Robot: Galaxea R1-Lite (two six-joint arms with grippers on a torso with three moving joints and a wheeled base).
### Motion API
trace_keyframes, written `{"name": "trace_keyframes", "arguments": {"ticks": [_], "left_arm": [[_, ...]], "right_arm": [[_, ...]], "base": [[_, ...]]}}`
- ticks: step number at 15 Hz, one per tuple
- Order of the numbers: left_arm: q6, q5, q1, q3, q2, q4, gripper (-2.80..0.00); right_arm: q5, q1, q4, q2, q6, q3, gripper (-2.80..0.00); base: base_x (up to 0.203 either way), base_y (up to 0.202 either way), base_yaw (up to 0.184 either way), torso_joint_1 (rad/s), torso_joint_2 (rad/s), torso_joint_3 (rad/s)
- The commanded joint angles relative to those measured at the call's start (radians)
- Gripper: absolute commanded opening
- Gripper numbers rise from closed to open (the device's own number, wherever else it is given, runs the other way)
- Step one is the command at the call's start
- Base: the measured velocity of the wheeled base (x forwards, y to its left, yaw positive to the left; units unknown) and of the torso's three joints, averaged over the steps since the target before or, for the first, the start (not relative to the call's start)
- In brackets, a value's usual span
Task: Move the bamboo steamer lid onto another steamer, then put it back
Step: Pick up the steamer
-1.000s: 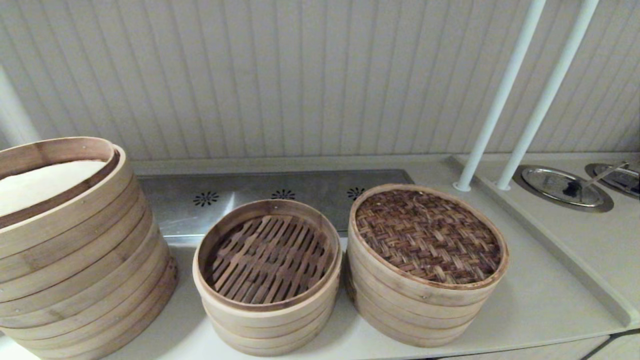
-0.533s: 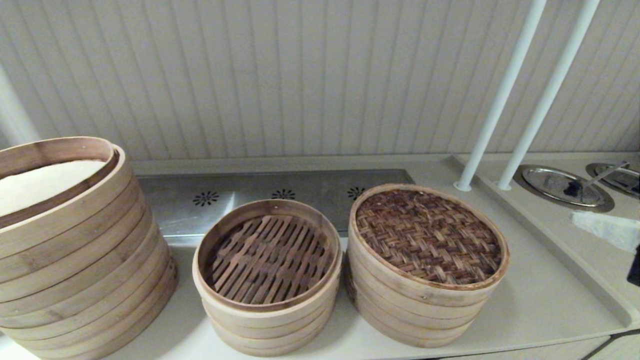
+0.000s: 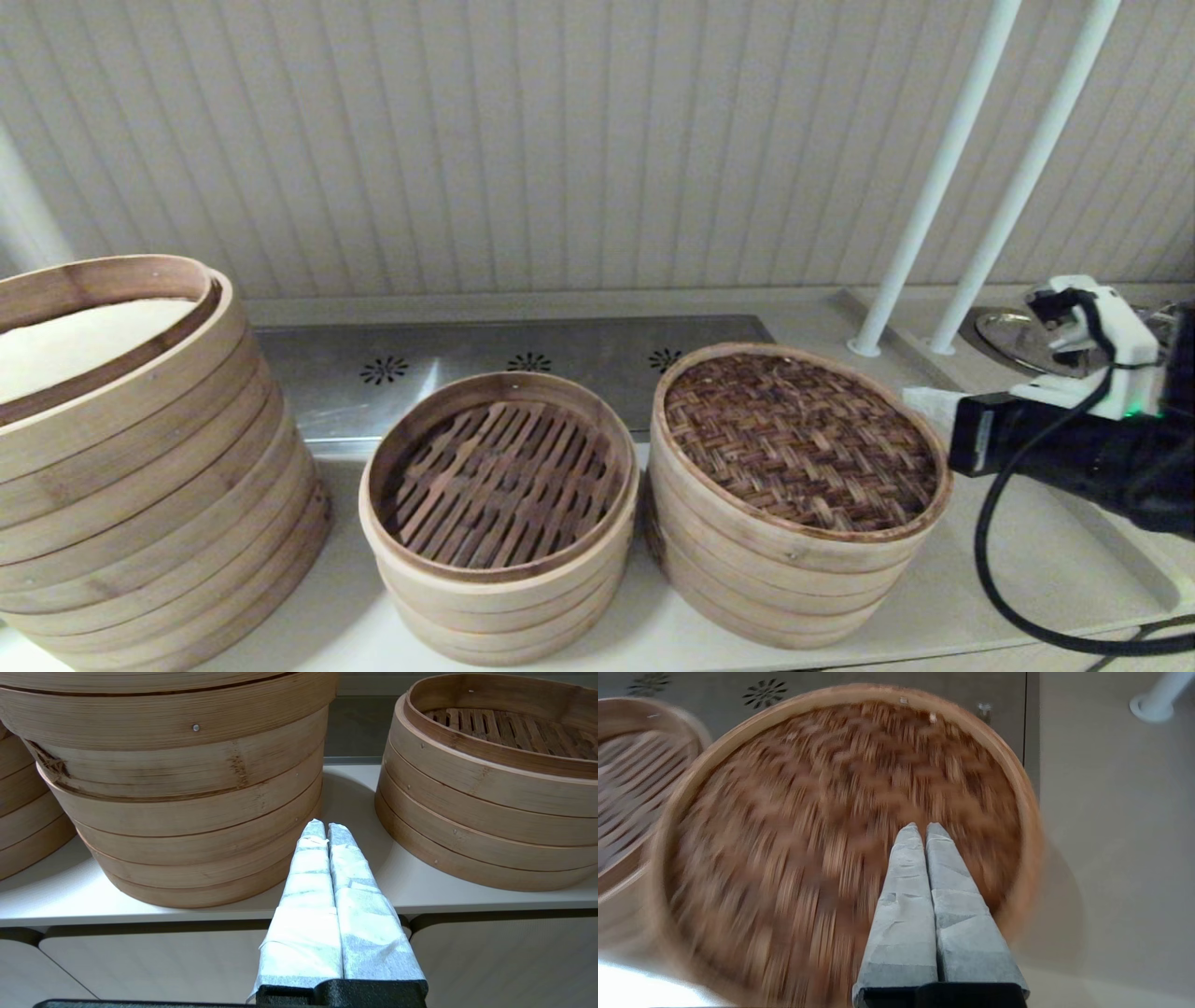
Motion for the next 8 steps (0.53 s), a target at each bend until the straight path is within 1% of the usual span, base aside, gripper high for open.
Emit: {"name": "trace_keyframes", "arguments": {"ticks": [1,2,3,6,7,8], "left_arm": [[0.000,0.000,0.000,0.000,0.002,0.000,-2.80],[0.000,0.000,0.000,0.000,0.002,0.000,-2.80],[0.000,0.000,0.000,0.000,0.002,0.000,-2.80],[0.000,0.000,0.000,0.000,0.002,0.000,-2.80],[0.000,0.000,0.000,0.000,0.002,0.000,-2.80],[0.000,0.000,0.000,0.000,0.002,0.000,-2.80]], "right_arm": [[-0.071,0.096,-0.084,0.137,0.001,-0.004,-2.80],[-0.105,0.132,-0.101,0.170,0.001,-0.021,-2.80],[-0.120,0.164,-0.108,0.189,0.001,-0.046,-2.80],[-0.144,0.178,-0.106,0.247,-0.001,-0.109,-2.80],[-0.173,0.178,-0.108,0.260,-0.001,-0.124,-1.11],[-0.183,0.179,-0.112,0.262,-0.005,-0.125,0.00]], "base": [[0.000,0.000,0.000,0.000,0.00,0.000],[0.000,0.000,0.000,0.000,0.00,0.000],[0.000,0.000,0.000,0.000,0.00,0.000],[0.000,0.000,0.000,0.000,0.00,0.000],[0.000,0.000,0.000,0.000,0.00,0.000],[0.000,0.000,0.000,0.000,0.00,0.000]]}}
